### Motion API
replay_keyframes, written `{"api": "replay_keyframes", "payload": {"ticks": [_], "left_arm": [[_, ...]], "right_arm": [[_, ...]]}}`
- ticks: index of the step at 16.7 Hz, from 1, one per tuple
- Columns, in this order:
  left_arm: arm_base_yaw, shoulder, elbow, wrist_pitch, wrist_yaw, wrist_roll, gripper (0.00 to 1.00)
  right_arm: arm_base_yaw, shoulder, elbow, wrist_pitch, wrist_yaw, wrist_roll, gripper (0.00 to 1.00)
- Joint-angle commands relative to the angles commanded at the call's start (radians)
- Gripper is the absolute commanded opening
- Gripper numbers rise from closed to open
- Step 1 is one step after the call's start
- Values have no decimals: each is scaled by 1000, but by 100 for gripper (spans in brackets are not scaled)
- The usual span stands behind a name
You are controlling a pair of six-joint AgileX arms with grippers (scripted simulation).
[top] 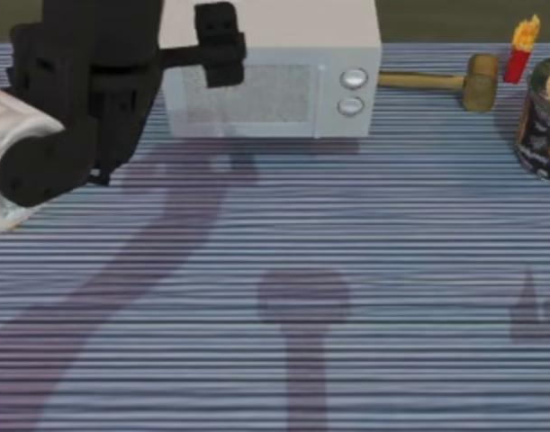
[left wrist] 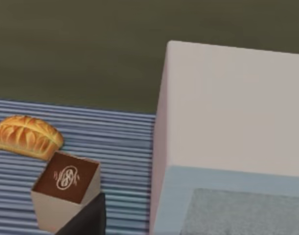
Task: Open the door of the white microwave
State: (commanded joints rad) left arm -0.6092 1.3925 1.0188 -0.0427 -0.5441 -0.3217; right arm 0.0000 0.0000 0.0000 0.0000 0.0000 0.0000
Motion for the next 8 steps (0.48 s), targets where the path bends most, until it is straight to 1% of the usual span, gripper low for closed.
{"api": "replay_keyframes", "payload": {"ticks": [4, 6, 8], "left_arm": [[-140, 346, 234, -11, -124, -75, 100], [-192, 468, 318, -15, -168, -103, 100], [-227, 548, 376, -18, -199, -121, 100]], "right_arm": [[0, 0, 0, 0, 0, 0, 100], [0, 0, 0, 0, 0, 0, 100], [0, 0, 0, 0, 0, 0, 100]]}}
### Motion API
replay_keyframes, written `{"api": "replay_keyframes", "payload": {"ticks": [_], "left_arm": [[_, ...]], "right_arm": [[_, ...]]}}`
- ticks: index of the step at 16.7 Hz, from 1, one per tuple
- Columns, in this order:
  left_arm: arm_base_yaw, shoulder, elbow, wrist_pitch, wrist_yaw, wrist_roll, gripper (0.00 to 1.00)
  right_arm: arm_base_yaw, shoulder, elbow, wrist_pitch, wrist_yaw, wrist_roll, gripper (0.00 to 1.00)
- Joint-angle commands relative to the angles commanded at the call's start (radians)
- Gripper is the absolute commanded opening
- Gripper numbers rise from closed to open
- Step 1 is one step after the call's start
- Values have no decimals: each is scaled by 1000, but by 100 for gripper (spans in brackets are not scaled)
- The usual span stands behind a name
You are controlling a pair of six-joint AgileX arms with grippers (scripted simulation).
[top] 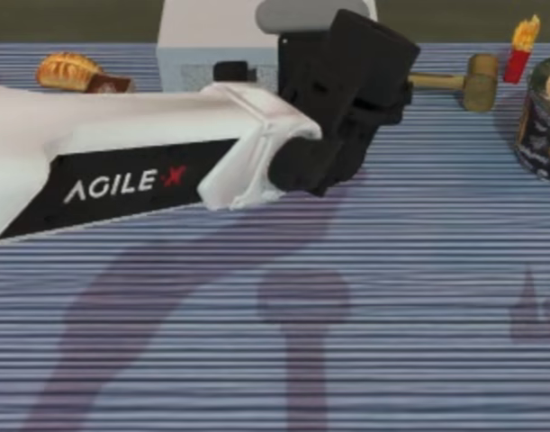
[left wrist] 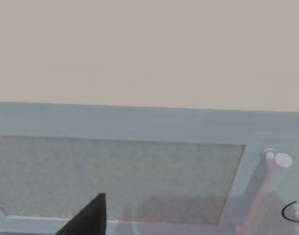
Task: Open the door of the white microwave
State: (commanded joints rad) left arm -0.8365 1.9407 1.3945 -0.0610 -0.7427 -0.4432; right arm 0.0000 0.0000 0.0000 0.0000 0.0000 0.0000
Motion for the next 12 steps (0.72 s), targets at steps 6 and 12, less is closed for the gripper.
{"api": "replay_keyframes", "payload": {"ticks": [6, 12], "left_arm": [[-19, 41, 30, -2, -16, -10, 100], [35, 148, 121, 42, 30, 32, 100]], "right_arm": [[0, 0, 0, 0, 0, 0, 100], [0, 0, 0, 0, 0, 0, 100]]}}
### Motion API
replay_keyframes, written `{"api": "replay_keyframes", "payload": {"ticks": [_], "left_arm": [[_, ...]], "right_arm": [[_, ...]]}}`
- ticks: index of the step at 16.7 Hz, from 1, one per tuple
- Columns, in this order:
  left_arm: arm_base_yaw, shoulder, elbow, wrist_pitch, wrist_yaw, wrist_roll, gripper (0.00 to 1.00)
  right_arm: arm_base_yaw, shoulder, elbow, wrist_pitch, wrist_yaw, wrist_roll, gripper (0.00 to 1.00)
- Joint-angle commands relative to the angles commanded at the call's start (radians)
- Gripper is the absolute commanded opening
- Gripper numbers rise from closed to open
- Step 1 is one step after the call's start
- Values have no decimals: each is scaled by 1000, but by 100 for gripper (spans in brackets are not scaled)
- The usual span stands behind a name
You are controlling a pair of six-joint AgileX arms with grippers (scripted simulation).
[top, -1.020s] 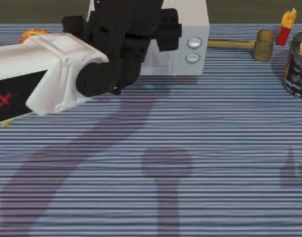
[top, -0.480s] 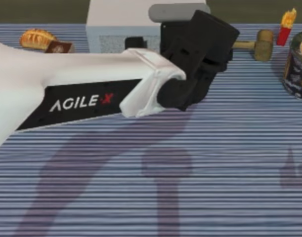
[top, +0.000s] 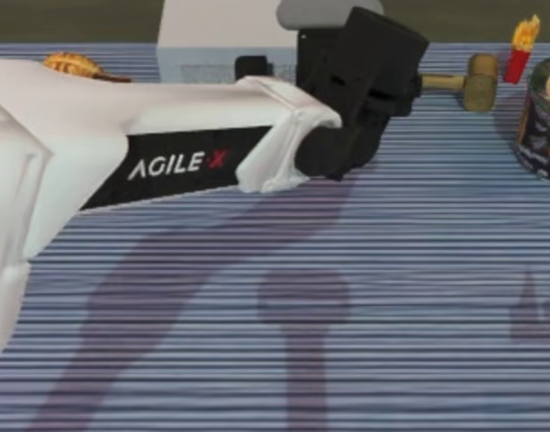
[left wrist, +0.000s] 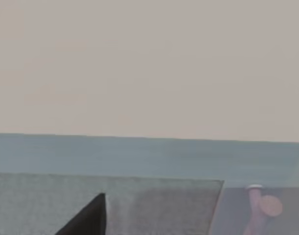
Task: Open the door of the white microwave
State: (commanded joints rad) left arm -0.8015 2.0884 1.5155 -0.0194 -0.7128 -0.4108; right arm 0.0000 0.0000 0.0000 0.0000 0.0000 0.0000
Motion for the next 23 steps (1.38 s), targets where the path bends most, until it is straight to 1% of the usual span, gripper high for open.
{"api": "replay_keyframes", "payload": {"ticks": [4, 8, 21, 22, 23], "left_arm": [[59, 110, 92, 44, 51, 42, 100], [62, 114, 96, 46, 54, 44, 100], [62, 114, 96, 46, 54, 44, 2], [62, 114, 96, 46, 54, 44, 0], [62, 114, 96, 46, 54, 44, 0]], "right_arm": [[0, 0, 0, 0, 0, 0, 100], [0, 0, 0, 0, 0, 0, 100], [0, 0, 0, 0, 0, 0, 100], [0, 0, 0, 0, 0, 0, 100], [0, 0, 0, 0, 0, 0, 100]]}}
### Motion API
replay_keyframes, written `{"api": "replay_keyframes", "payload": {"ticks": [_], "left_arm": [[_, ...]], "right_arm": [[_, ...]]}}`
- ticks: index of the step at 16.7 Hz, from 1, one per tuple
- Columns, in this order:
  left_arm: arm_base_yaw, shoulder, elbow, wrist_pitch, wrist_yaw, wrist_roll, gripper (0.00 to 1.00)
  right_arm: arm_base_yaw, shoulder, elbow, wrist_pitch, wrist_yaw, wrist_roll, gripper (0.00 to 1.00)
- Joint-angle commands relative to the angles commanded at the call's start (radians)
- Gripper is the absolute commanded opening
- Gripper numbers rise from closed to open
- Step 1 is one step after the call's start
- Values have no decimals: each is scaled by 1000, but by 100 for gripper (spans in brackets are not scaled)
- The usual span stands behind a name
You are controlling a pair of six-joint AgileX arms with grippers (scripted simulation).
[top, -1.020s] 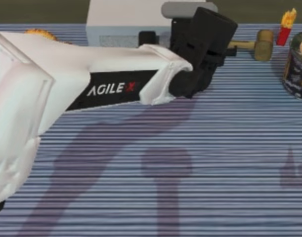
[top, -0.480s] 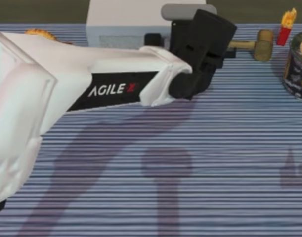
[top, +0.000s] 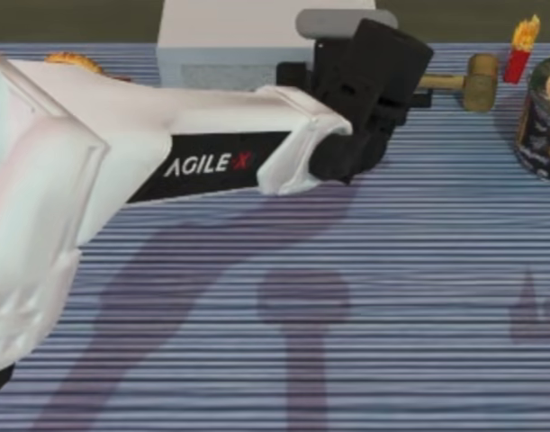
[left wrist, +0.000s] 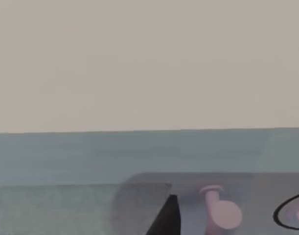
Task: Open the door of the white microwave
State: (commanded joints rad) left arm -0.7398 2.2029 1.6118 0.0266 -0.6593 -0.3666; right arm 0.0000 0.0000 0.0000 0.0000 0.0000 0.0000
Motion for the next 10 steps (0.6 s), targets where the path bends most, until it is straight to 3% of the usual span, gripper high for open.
{"api": "replay_keyframes", "payload": {"ticks": [6, 7, 10], "left_arm": [[0, 0, 0, 0, 0, 0, 0], [-61, -20, -39, 1, 6, -2, 0], [-59, -6, -7, -35, 17, -12, 0]], "right_arm": [[0, 0, 0, 0, 0, 0, 100], [0, 0, 0, 0, 0, 0, 100], [0, 0, 0, 0, 0, 0, 100]]}}
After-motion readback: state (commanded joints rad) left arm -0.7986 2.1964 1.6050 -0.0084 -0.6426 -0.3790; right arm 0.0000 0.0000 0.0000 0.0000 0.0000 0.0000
